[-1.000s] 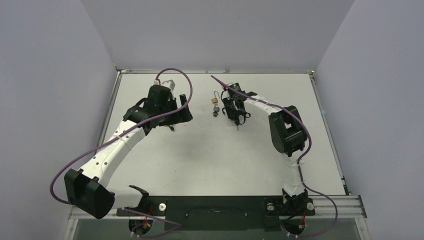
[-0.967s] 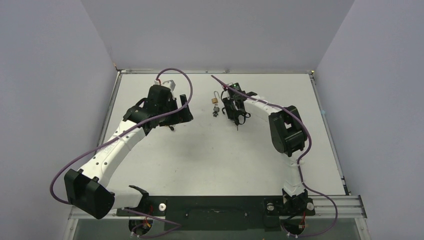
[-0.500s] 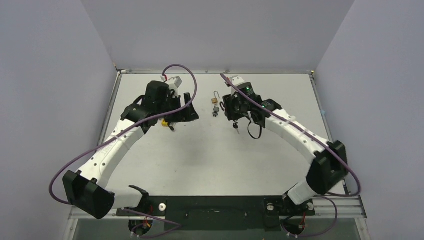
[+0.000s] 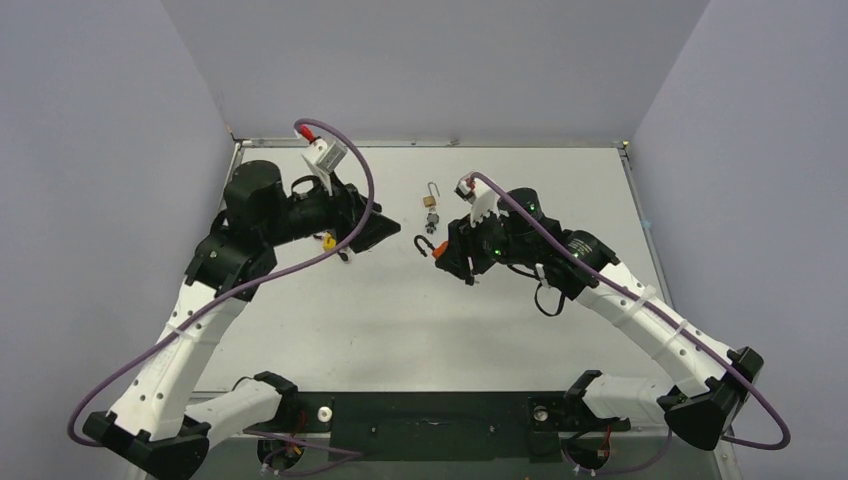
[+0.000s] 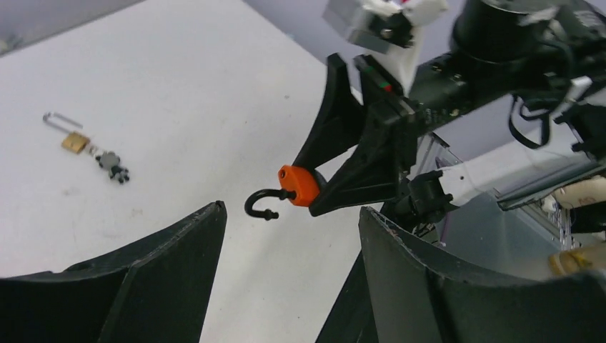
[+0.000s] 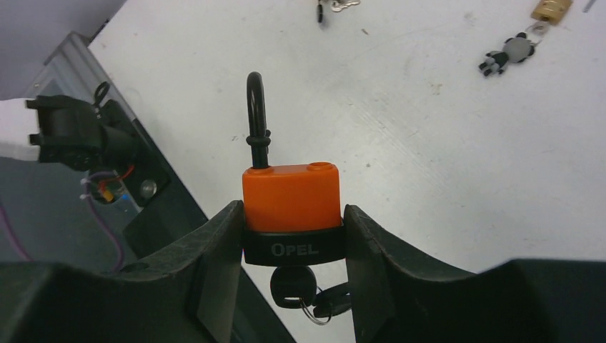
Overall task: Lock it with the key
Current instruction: Pick up the lock from the center of the board.
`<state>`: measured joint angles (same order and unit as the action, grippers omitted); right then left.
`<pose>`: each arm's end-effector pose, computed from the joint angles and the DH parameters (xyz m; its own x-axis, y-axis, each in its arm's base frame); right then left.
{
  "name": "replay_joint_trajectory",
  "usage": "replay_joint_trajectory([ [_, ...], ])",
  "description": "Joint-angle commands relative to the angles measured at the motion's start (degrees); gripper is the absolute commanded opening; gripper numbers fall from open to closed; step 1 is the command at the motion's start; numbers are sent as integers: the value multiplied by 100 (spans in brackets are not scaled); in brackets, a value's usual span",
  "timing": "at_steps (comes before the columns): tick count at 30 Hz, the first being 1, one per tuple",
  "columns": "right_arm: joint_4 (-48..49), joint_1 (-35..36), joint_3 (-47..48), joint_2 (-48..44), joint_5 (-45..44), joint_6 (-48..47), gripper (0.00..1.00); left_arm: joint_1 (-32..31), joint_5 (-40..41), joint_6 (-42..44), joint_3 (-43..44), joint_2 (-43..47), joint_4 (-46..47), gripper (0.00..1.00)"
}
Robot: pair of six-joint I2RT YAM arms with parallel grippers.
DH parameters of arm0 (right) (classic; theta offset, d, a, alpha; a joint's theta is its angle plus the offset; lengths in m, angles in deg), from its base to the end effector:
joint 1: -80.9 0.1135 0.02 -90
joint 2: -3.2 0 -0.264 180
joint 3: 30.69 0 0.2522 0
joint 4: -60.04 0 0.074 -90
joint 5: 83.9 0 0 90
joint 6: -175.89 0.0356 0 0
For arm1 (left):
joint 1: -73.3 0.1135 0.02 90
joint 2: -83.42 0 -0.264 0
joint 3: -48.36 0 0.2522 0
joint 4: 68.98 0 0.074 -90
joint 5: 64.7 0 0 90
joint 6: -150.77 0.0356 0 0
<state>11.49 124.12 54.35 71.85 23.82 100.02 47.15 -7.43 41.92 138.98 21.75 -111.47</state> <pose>0.1800 0.1840 0.3731 -0.5812 -0.2271 -0.7814 -0.7200 0.5910 0.3638 0.1858 -0.1127 0.4436 -0.4711 -0.0715 -0.8792 0.7295 0.5287 -0.4339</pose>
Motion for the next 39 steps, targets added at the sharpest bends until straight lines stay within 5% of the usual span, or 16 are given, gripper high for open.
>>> replay_joint_trajectory([
  [1, 183, 49, 211, -472, 942, 365, 0, -13, -1262, 613, 130, 182, 501, 65],
  [14, 140, 53, 435, -1033, 2051, 826, 0, -162, -2910, 132, -1, -62, 1327, 58],
  [28, 128, 48, 607, -1203, 2259, 817, 0, -1014, -2606, 867, 411, -496, 195, 48],
  [39, -9, 48, 652, -1251, 2236, 731, 0, -1044, -2433, 1074, 588, -512, -179, 44],
])
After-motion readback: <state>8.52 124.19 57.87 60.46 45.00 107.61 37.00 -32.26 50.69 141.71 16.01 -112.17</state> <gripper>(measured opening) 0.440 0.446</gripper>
